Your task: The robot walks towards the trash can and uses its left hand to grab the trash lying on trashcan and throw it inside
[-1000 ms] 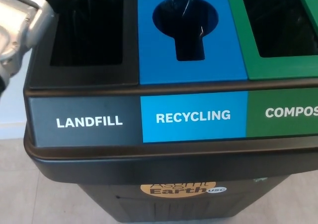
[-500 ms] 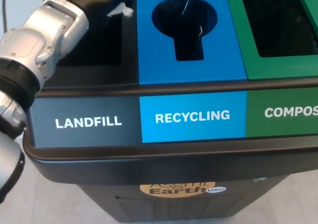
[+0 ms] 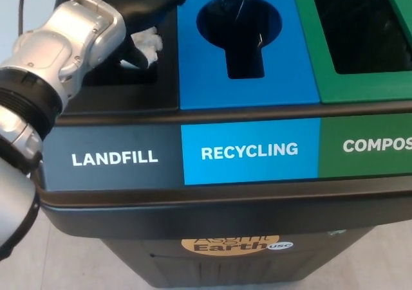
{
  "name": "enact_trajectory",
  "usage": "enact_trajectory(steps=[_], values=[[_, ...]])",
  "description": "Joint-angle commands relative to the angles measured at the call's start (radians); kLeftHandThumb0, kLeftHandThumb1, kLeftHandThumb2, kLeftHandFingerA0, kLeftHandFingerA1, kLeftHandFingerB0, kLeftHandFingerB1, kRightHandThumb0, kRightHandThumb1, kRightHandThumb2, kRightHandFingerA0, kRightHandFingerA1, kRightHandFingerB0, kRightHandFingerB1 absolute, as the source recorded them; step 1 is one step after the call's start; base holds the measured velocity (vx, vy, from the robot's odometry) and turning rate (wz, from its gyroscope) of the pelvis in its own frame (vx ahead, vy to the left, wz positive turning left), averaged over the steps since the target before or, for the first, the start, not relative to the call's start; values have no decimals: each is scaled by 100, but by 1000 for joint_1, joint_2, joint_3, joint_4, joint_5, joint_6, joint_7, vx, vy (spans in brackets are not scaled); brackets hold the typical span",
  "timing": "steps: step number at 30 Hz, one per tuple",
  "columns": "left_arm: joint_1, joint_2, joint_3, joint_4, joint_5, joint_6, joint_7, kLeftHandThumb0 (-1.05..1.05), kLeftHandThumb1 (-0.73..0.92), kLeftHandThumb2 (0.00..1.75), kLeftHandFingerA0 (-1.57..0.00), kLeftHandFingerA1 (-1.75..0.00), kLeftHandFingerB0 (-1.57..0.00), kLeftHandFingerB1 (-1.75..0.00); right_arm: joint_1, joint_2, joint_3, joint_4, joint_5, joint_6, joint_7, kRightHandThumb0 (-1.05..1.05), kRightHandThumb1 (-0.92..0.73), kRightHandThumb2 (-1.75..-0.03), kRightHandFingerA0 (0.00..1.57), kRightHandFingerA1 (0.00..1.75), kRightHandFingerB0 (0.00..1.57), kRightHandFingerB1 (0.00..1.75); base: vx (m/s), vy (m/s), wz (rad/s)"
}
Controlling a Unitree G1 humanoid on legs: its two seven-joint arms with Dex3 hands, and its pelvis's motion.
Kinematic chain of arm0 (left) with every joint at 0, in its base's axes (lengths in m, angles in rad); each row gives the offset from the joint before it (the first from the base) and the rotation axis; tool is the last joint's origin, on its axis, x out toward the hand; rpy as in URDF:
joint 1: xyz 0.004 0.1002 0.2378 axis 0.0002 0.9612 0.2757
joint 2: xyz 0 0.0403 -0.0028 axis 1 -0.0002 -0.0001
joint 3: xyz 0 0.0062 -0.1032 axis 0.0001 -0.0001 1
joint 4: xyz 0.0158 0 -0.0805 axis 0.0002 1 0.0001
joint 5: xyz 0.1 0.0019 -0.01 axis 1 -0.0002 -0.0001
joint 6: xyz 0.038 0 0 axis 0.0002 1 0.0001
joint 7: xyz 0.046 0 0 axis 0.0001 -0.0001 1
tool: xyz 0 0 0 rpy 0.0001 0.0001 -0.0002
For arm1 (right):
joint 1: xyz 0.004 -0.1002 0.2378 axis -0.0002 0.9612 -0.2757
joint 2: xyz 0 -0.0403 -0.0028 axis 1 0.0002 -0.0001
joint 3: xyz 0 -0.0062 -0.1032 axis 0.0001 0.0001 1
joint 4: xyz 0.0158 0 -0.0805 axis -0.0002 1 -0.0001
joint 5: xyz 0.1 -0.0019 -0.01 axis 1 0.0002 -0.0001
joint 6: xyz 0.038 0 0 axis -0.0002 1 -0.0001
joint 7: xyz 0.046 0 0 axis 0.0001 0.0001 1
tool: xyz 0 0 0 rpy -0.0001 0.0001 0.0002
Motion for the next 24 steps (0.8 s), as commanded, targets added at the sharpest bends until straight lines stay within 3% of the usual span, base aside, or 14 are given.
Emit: enact_trajectory(steps=[1,2,3,7,8,11,12,15,16,17,18,21,22,24], values=[[-67,2,-84,12,119,199,-393,-83,45,55,0,-36,-6,-29,19,-8,-10,-2,15,-30,-2,-55,-72,-62,77,75,55,36,0,0,0],[-66,3,-85,11,119,201,-396,-83,45,55,0,-36,-6,-29,19,-7,-10,-1,16,-29,-2,-55,-72,-62,77,75,55,36,0,0,0],[-65,5,-88,6,123,201,-399,-80,46,55,0,-34,-7,-29,24,-6,-9,-2,13,-35,-9,-57,-71,-63,79,87,55,37,0,0,0],[-60,18,-86,-15,125,209,-397,-78,45,55,0,-35,-7,-28,35,-4,-8,4,11,-42,-14,-59,-73,-63,77,75,53,36,0,0,0],[-59,18,-85,-17,126,220,-399,-70,40,85,0,-23,-1,-26,38,-5,-9,4,13,-41,-11,-60,-73,-62,76,69,55,36,0,0,0],[-53,18,-83,-26,137,242,-406,-71,40,85,0,-23,-1,-27,41,-4,-10,6,13,-41,-11,-60,-73,-62,77,69,55,36,0,0,0],[-48,19,-83,-28,141,250,-401,-68,37,86,-1,-32,0,-31,42,-4,-11,6,14,-44,-11,-61,-73,-63,79,73,55,36,0,0,0],[-39,22,-81,-39,149,266,-401,-68,37,86,-1,-32,0,-31,43,-5,-13,5,17,-48,-10,-61,-73,-63,79,73,55,36,0,0,0],[-38,22,-79,-41,150,268,-404,-81,46,55,0,-36,-7,-29,41,-5,-12,11,15,-51,-14,-61,-72,-62,78,68,55,36,0,0,0],[-35,22,-76,-46,152,270,-409,-81,46,55,0,-36,-7,-29,38,-5,-11,19,12,-55,-19,-61,-72,-62,78,68,55,36,0,0,0],[-37,21,-73,-49,150,270,-416,-77,43,88,0,-20,-2,-19,40,-5,-11,17,13,-53,-17,-61,-72,-62,78,66,55,36,0,0,0],[-49,18,-41,-68,126,268,-432,-79,42,87,0,-20,-1,-13,50,-8,-12,13,14,-59,-13,-68,-61,-73,78,76,51,42,0,0,0],[-49,20,-14,-88,106,272,-424,-77,43,88,0,-24,0,-12,50,-8,-11,15,13,-61,-12,-63,-73,-62,76,68,55,36,0,0,0],[-47,24,18,-114,87,277,-414,-77,43,88,0,-24,0,-12,49,-8,-11,17,12,-62,-12,-63,-73,-62,76,68,55,36,0,0,0]])
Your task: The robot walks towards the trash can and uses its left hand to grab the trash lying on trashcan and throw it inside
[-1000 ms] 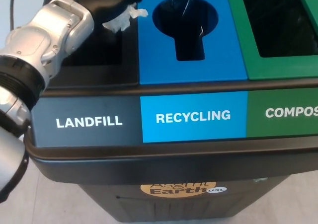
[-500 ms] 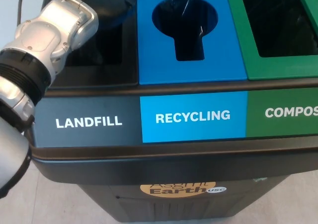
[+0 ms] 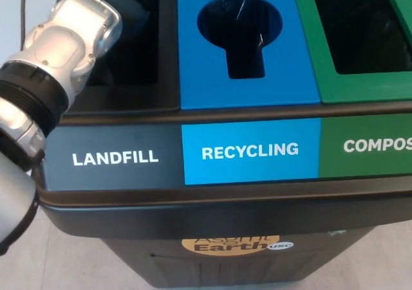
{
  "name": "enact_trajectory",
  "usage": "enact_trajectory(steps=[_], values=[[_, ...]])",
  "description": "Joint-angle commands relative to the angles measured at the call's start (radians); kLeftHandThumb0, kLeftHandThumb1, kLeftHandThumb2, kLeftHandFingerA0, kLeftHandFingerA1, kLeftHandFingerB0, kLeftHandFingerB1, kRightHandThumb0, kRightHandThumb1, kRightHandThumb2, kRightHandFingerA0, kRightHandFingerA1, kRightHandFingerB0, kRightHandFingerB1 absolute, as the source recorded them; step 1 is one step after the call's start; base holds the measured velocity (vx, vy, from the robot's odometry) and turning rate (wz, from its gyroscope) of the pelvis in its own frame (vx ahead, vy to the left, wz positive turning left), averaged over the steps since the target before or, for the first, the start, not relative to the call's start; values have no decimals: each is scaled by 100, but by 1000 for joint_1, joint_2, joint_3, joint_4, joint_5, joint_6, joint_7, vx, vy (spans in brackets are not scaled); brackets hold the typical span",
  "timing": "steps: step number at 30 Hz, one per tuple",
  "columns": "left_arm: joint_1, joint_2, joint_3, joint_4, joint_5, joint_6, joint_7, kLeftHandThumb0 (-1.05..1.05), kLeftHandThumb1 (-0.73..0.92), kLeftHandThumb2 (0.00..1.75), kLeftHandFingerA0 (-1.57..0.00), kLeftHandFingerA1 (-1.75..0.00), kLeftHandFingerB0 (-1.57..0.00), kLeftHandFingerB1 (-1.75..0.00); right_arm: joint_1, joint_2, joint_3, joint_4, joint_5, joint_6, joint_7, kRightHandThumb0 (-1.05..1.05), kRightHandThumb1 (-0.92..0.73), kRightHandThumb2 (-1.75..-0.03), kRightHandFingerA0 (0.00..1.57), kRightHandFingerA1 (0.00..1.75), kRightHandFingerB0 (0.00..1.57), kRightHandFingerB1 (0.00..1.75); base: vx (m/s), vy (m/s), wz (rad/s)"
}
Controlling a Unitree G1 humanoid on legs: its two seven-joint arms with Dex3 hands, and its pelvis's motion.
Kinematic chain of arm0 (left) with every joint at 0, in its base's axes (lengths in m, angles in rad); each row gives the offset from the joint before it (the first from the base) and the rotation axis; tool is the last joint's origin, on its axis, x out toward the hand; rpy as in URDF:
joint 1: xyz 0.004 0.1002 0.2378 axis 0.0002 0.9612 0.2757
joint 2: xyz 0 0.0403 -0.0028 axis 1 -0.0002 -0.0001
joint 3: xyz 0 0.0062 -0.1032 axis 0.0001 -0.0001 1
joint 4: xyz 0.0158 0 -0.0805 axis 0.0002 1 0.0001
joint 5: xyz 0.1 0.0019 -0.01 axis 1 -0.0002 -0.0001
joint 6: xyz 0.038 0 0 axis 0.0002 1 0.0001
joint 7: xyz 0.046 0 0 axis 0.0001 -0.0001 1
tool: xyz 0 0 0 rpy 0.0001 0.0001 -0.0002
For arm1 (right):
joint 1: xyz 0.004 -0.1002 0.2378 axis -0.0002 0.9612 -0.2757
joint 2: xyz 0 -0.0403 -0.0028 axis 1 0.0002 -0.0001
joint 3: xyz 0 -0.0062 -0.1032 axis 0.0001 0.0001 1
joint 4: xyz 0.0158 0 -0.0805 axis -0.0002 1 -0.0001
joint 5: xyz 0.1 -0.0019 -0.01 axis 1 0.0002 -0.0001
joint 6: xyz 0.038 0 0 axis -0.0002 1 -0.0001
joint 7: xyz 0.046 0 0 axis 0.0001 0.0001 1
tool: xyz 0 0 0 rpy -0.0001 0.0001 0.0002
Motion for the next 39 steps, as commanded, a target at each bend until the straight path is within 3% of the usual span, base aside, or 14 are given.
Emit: enact_trajectory(steps=[1,3,13,19,23,24,26,29,30,32,33,37,38,39], values=[[-29,24,101,-85,-41,83,-39,-90,37,70,0,-29,0,-23,9,-9,-7,11,9,-30,-10,-61,-71,-62,76,80,56,37,0,0,0],[-41,37,169,-145,-74,85,-42,-66,33,84,0,-34,0,-21,5,-9,-7,19,8,-26,-9,-60,-71,-62,78,79,56,37,0,0,0],[-178,200,676,-571,-283,236,-122,-73,39,86,0,-37,0,-21,17,-3,-4,6,3,-12,-15,-61,-72,-62,76,69,55,36,0,0,0],[4,468,936,-852,-349,158,-257,-80,46,89,0,-35,-8,-29,5,-9,-4,16,6,-4,-1,-60,-71,-62,75,80,53,36,0,0,0],[247,548,1131,-953,-388,117,-284,-74,52,57,-2,-45,-10,-31,-2,-10,-10,25,12,-6,1,-59,-71,-62,75,73,54,36,0,0,0],[396,547,1249,-987,-387,96,-318,-76,45,86,-1,-43,-8,-29,-2,-11,-12,26,15,-5,5,-61,-71,-62,78,79,54,37,0,0,0],[657,536,1444,-1043,-384,52,-360,-76,44,90,0,-52,-2,-29,-2,-15,-14,28,18,-5,9,-61,-71,-62,78,79,55,37,0,0,0],[748,531,1492,-1062,-388,34,-353,-76,44,90,0,-52,-2,-29,-4,-17,-13,30,15,-8,7,-61,-71,-62,78,79,55,37,0,0,0],[917,482,1576,-1034,-382,-40,-317,-100,67,63,0,-58,0,-37,-3,-14,-13,27,17,-11,8,-58,-70,-62,79,72,54,36,0,0,0],[1135,422,1681,-1001,-377,-132,-271,-100,67,63,0,-58,0,-37,-2,-12,-14,24,20,-15,9,-58,-70,-62,79,72,54,36,0,0,0],[1264,378,1712,-952,-381,-184,-220,-104,59,106,0,-62,0,-40,-6,-10,-10,26,16,-15,8,-60,-71,-62,76,72,52,36,0,0,0],[1411,334,1724,-894,-404,-232,-148,-104,59,106,0,-62,0,-40,-11,-8,-5,31,10,-13,5,-60,-71,-62,76,72,52,36,0,0,0],[1493,290,1679,-832,-393,-235,-78,-92,51,102,0,-81,0,-55,-9,-6,-9,29,14,-17,3,-67,-61,-72,76,79,49,42,0,0,0],[1574,230,1620,-754,-396,-238,-7,-60,7,85,-5,-69,0,-61,-10,-2,-14,27,20,-14,2,-63,-58,-92,73,79,45,51,0,0,0]])
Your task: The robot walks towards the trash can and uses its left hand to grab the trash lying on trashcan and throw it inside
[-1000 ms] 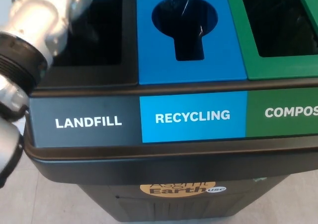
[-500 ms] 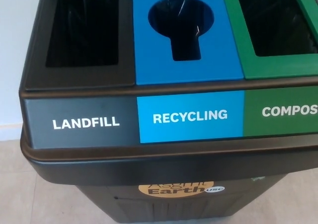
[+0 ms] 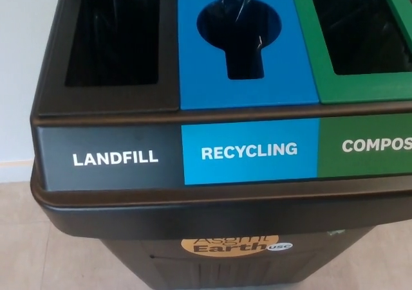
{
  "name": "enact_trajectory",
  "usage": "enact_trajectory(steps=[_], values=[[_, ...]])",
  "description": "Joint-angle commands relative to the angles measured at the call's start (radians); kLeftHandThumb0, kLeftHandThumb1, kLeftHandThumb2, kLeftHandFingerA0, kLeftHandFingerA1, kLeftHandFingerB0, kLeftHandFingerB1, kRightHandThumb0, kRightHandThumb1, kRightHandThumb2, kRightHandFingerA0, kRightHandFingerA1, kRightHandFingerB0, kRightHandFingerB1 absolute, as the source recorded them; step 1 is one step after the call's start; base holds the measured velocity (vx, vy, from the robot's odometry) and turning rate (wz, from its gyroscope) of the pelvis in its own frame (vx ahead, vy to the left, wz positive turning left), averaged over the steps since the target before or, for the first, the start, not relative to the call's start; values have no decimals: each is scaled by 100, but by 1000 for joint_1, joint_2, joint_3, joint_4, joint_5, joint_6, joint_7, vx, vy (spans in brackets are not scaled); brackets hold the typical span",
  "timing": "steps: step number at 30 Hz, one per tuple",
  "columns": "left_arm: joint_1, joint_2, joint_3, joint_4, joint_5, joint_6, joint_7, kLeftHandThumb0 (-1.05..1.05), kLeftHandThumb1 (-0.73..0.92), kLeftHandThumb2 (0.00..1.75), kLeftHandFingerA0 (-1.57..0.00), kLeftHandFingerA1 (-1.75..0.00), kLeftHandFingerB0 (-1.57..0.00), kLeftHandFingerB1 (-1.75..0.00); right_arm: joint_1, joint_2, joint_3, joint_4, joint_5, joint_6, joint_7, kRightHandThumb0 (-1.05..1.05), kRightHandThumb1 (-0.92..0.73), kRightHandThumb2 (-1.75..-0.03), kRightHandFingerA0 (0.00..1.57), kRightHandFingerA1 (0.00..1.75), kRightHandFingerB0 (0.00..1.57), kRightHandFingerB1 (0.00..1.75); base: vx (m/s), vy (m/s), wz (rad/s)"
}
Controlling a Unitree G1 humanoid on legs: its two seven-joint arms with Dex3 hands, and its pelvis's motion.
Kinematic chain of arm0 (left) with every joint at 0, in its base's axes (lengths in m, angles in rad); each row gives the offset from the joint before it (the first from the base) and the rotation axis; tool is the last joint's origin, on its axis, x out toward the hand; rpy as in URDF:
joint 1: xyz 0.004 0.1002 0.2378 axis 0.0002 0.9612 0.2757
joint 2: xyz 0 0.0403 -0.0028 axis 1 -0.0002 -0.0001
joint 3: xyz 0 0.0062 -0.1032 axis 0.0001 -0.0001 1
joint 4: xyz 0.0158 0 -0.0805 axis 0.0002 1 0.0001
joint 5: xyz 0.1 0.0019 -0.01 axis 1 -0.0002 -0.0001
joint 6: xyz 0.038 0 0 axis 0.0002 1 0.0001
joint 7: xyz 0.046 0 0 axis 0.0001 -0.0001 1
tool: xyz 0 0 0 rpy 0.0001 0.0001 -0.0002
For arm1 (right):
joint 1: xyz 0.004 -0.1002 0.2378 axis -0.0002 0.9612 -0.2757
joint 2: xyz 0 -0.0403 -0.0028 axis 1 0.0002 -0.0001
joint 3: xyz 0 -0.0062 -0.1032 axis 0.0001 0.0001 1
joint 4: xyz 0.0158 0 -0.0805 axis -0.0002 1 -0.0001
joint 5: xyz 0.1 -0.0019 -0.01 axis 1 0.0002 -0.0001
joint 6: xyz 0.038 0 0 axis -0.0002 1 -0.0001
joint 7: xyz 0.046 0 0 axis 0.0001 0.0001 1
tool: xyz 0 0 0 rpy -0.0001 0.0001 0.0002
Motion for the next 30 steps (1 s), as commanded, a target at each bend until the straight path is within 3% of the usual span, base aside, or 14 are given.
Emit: enact_trajectory(steps=[1,2,6,7,9,12,16,17,18,19,27,28,29,30], values=[[1031,-294,286,222,-131,-304,232,-60,7,85,-5,-69,0,-61,0,1,-21,16,30,-2,1,-63,-58,-92,73,79,45,51,0,0,0],[1041,-315,263,256,-141,-314,262,-105,43,88,-23,-99,-5,-68,-2,3,-22,16,33,1,4,-63,-71,-62,77,81,51,36,0,0,0],[1056,-332,233,292,-159,-327,305,-105,43,88,-23,-99,-5,-68,-6,7,-22,17,36,4,9,-63,-71,-62,77,81,51,36,0,0,0],[1047,-369,193,355,-172,-324,323,-101,41,88,-94,-103,-19,-73,-7,9,-24,19,36,6,5,-61,-71,-62,77,79,51,36,0,0,0],[1041,-397,163,402,-182,-323,338,-101,41,88,-94,-103,-19,-73,-7,10,-24,19,37,7,2,-61,-71,-62,77,79,51,36,0,0,0],[1020,-459,84,483,-181,-310,382,-105,40,88,-127,-83,-32,-83,-19,17,-23,23,33,16,-7,-59,-70,-61,75,78,51,36,0,0,0],[1007,-476,36,552,-165,-349,446,-105,40,88,-127,-83,-32,-83,-24,20,-22,26,33,21,-6,-59,-70,-61,75,78,51,36,0,0,0],[976,-538,26,581,-180,-291,457,-102,32,81,-126,-68,-39,-87,-30,23,-22,35,31,23,-14,-58,-58,-97,82,88,41,53,0,0,0],[968,-556,22,591,-185,-276,462,-102,32,81,-126,-68,-39,-87,-32,23,-22,38,31,23,-16,-58,-58,-97,82,88,41,53,0,0,0],[956,-570,24,609,-191,-266,473,-100,30,80,-124,-66,-41,-86,-32,24,-21,39,28,23,-19,-59,-71,-62,76,81,51,36,0,0,0],[843,-618,43,877,-246,-243,589,-98,26,79,-97,-83,-47,-94,-44,27,-32,52,42,13,-15,-56,-69,-61,79,86,51,36,0,0,0],[837,-622,40,892,-245,-240,599,-94,25,78,-109,-76,-49,-90,-43,27,-34,53,43,12,-15,-52,-55,-96,82,85,40,53,0,0,0],[833,-622,36,901,-245,-241,604,-94,25,78,-109,-76,-49,-90,-43,28,-34,53,42,12,-16,-52,-55,-96,82,85,40,53,0,0,0],[828,-622,33,918,-248,-245,610,-94,25,77,-97,-82,-47,-89,-41,27,-32,51,38,15,-19,-56,-70,-61,77,78,51,36,0,0,0]])
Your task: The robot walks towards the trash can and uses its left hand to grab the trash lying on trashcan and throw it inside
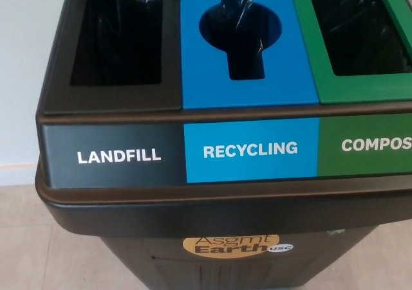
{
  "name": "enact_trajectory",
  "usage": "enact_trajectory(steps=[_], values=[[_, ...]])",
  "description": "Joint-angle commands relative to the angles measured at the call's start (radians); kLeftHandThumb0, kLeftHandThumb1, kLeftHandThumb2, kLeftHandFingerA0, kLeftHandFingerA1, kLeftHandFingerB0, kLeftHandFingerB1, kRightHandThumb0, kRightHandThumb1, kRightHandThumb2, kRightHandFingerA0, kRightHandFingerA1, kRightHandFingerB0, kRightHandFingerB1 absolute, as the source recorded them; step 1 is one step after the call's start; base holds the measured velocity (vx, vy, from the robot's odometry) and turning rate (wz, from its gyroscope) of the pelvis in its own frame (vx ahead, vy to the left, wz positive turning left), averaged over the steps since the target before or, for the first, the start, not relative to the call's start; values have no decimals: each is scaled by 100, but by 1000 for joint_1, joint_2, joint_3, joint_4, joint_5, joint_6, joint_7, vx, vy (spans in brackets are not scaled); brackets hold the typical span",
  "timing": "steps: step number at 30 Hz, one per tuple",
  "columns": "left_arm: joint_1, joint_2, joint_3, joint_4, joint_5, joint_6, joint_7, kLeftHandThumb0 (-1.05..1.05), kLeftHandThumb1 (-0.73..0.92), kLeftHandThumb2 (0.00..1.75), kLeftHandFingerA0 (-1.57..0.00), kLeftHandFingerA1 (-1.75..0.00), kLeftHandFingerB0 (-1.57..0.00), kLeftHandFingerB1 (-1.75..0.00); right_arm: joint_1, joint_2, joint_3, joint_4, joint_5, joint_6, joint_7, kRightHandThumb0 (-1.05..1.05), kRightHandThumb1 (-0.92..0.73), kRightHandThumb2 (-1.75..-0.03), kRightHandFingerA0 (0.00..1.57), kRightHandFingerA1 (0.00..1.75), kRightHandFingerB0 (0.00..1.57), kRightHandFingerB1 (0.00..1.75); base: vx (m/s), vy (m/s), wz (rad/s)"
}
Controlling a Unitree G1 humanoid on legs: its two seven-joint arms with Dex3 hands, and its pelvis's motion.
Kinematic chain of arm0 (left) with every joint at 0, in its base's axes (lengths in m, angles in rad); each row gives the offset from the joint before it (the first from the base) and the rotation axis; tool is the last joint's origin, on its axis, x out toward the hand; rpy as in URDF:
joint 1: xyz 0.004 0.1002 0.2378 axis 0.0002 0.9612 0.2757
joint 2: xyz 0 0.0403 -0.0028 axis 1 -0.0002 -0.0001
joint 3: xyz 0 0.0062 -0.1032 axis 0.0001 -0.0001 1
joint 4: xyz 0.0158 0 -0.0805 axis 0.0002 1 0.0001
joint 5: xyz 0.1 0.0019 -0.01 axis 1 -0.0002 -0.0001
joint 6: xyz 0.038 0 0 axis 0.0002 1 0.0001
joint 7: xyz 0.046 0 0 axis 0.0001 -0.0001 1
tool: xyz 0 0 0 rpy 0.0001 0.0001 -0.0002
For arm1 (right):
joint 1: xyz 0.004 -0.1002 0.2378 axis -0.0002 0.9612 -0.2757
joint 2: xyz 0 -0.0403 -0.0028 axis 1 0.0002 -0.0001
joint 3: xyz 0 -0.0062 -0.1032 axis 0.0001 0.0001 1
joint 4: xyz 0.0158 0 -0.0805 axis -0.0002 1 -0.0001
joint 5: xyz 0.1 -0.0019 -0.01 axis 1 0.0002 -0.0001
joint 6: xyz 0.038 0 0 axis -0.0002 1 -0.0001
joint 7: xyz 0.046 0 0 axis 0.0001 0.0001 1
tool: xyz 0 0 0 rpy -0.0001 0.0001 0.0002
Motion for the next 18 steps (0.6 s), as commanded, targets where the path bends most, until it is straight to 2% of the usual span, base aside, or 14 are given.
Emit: enact_trajectory(steps=[1,3,4,8,9,13,14,15,16,18], values=[[-64,-42,-8,212,-117,-95,282,-94,25,77,-97,-82,-47,-89,-9,5,-27,21,32,13,-21,-56,-70,-61,77,78,51,36,0,0,0],[-71,-38,-14,235,-124,-105,292,-94,25,77,-97,-82,-47,-89,-8,4,-26,20,28,15,-23,-56,-70,-61,77,78,51,36,0,0,0],[-67,-50,-26,241,-120,-99,300,-98,20,76,-101,-74,-51,-81,-9,8,-24,26,26,20,-26,-58,-71,-62,76,78,50,36,0,0,0],[-67,-60,-57,269,-127,-99,325,-98,20,76,-101,-74,-51,-81,-11,13,-22,38,21,27,-30,-58,-71,-62,76,78,50,36,0,0,0],[-69,-62,-81,270,-114,-98,331,-92,44,55,-113,-66,-52,-83,-10,17,-23,38,23,23,-29,-58,-70,-62,77,82,49,36,0,0,0],[-76,-57,-138,288,-113,-103,355,-92,44,55,-113,-66,-52,-83,-9,23,-25,38,24,17,-29,-58,-70,-62,77,82,49,36,0,0,0],[-126,-61,-156,352,-118,-115,370,-105,27,79,-113,-56,-67,-75,-14,33,-20,47,26,34,-7,-64,-71,-62,71,65,47,36,0,0,0],[-140,-61,-165,373,-123,-119,377,-105,27,79,-113,-56,-67,-75,-15,36,-19,50,27,39,0,-64,-71,-62,71,65,47,36,0,0,0],[-153,-61,-176,389,-136,-124,382,-102,35,81,-111,-58,-72,-71,-18,39,-17,53,27,46,8,-65,-72,-62,70,64,45,36,0,0,0],[-162,-59,-188,405,-153,-130,388,-102,35,81,-111,-58,-72,-71,-21,40,-16,54,27,51,15,-65,-72,-62,70,64,45,36,0,0,0]])
